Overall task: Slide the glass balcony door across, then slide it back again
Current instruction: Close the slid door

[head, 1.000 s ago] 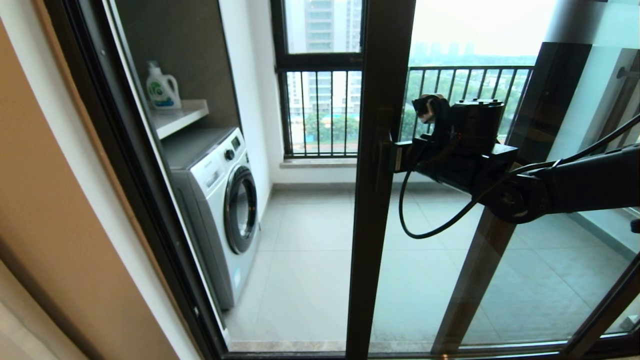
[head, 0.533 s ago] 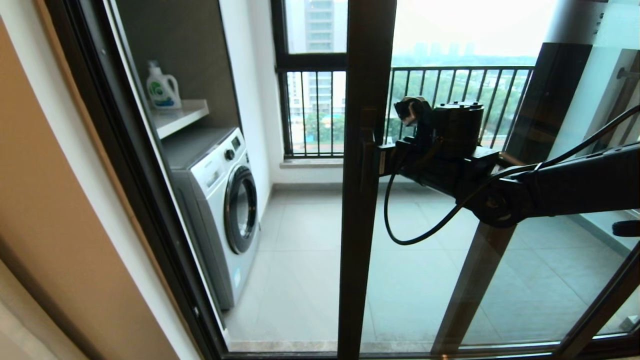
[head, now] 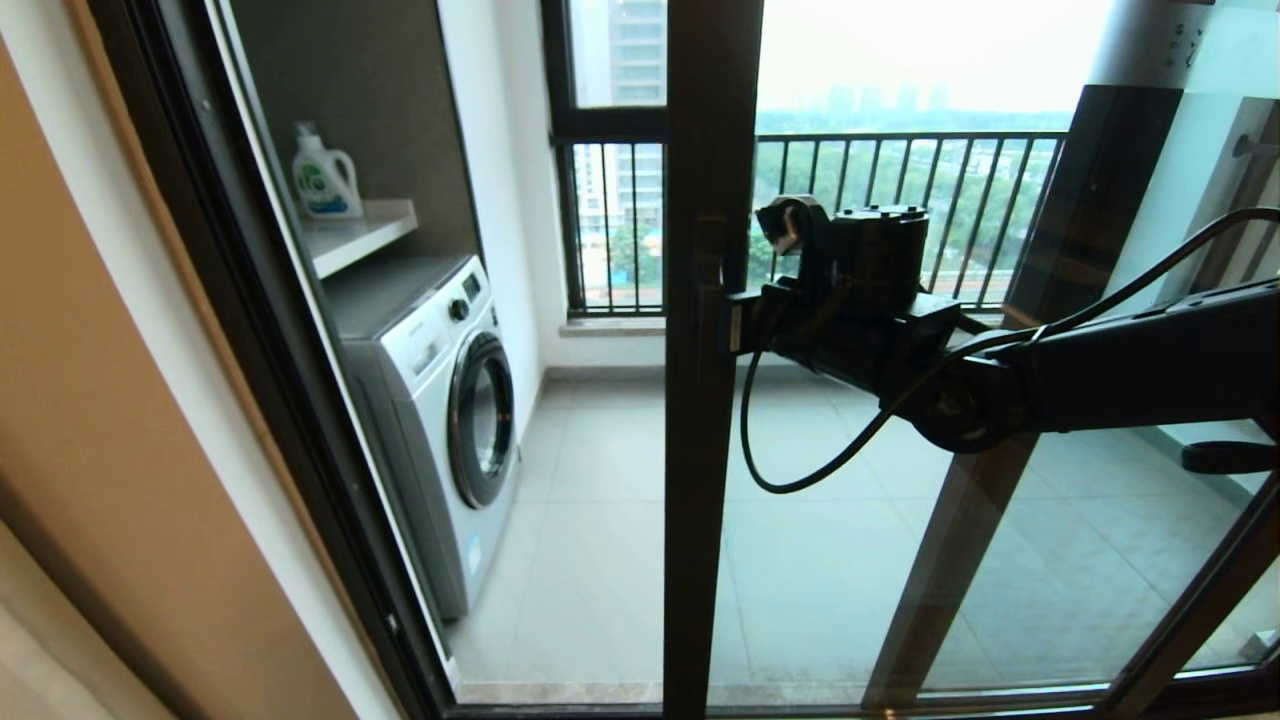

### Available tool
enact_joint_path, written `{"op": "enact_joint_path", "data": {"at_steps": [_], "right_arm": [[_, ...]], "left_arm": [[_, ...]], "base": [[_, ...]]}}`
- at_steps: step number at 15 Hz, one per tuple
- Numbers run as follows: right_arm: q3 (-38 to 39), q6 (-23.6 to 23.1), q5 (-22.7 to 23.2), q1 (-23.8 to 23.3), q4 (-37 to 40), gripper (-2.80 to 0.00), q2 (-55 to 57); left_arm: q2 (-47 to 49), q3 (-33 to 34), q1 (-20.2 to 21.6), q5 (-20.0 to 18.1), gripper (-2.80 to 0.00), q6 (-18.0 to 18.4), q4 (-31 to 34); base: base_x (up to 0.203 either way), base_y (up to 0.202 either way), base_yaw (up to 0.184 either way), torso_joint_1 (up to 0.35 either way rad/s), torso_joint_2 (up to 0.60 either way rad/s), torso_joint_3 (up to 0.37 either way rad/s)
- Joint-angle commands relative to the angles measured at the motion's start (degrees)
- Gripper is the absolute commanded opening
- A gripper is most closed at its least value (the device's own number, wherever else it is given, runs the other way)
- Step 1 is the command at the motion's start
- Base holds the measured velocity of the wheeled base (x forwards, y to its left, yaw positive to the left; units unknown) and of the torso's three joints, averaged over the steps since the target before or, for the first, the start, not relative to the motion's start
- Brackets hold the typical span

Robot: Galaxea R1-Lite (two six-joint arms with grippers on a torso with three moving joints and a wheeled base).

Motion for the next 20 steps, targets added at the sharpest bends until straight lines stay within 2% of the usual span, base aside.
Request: {"op": "enact_joint_path", "data": {"at_steps": [1, 16, 20], "right_arm": [[-0.36, -0.06, 0.18, 1.03, -0.06, -2.80, 0.52], [-1.95, 0.13, -0.09, 4.49, -0.04, -2.80, 2.34], [2.03, 0.17, -2.67, 3.33, -0.48, -2.80, -0.71]], "left_arm": [[0.09, 0.09, 0.00, 0.05, -2.80, 0.06, 0.00], [0.09, 0.09, 0.00, -0.02, -2.80, 0.03, 0.00], [0.09, 0.09, 0.00, -0.03, -2.80, 0.03, 0.00]], "base": [[0.000, 0.000, 0.000, 0.000, 0.00, 0.000], [0.000, 0.000, 0.000, 0.000, 0.00, 0.000], [0.000, 0.000, 0.000, 0.000, 0.00, 0.000]]}}
